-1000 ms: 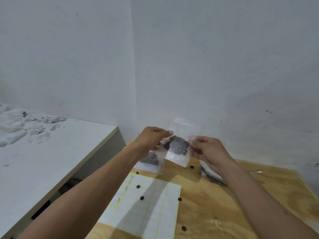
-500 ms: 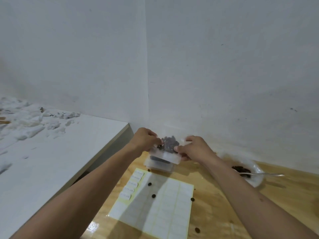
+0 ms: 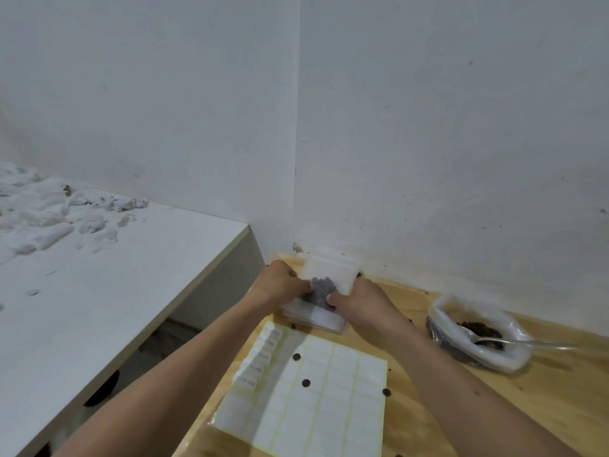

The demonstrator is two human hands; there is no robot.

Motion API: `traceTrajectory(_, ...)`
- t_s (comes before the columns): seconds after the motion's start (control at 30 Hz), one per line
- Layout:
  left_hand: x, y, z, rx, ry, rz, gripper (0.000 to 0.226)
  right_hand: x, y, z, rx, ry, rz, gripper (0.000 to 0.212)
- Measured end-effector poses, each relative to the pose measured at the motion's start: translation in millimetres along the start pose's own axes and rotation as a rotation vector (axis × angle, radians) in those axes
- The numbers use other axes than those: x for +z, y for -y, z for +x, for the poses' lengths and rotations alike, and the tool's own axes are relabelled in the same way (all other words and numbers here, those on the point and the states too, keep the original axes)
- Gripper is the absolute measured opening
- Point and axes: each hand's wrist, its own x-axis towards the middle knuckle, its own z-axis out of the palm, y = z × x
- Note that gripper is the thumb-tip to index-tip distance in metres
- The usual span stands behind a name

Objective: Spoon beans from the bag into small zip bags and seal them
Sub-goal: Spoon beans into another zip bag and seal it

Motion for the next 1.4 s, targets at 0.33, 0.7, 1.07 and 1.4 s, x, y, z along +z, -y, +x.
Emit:
traceTrajectory(0.33,11,-11,4,0.05,-0.033,0.08,0.037,-6,2,2,0.009,-0.021,-0.011,0.047)
traceTrajectory(0.7,11,-19,-5,0.085,-0.103,0.168,0.049,-33,1,-14,-0.024,0.0,0.04,0.043)
traceTrajectory(1.07,77,-104,-58,0.509,-0.235,0.091,0.034,-146,-59,-67,-0.057,-0.267,-0.042,0.053)
traceTrajectory(1.4,218,-158,-151,0.83,0.18,0.154,0.032,-223,-191,-169,0.272,-0.28,-0.346,0.024)
